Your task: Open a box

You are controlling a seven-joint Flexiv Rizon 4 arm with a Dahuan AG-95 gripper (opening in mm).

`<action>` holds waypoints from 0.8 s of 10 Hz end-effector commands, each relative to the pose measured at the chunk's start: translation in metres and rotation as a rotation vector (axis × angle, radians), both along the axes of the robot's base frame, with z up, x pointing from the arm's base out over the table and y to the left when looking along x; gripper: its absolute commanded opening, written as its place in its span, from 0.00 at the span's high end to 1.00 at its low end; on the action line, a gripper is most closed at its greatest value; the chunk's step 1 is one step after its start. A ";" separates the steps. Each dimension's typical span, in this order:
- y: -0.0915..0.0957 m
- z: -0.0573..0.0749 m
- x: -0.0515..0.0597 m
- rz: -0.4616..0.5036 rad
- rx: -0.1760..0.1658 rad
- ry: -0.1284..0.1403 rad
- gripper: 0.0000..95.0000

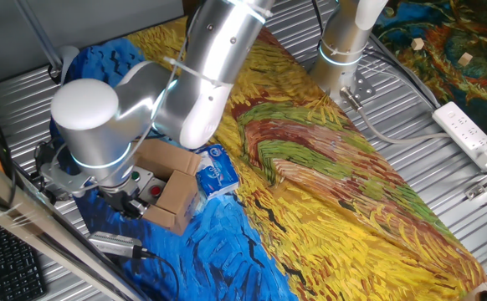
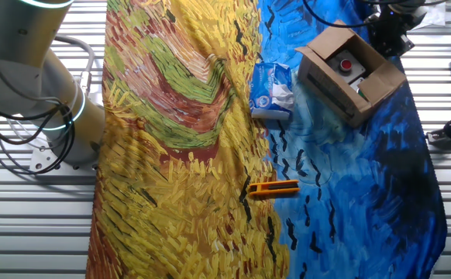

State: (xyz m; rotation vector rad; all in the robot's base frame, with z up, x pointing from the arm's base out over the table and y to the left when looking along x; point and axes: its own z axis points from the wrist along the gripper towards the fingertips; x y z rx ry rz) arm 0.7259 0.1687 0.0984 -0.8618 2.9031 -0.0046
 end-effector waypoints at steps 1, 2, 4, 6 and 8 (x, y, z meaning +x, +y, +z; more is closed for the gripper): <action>0.001 0.008 -0.002 -0.005 -0.001 -0.021 1.00; 0.002 0.016 -0.004 -0.007 0.005 -0.048 1.00; 0.004 0.027 -0.006 -0.007 0.009 -0.069 1.00; 0.007 0.044 -0.011 -0.010 0.026 -0.098 1.00; 0.010 0.057 -0.016 -0.012 0.040 -0.122 1.00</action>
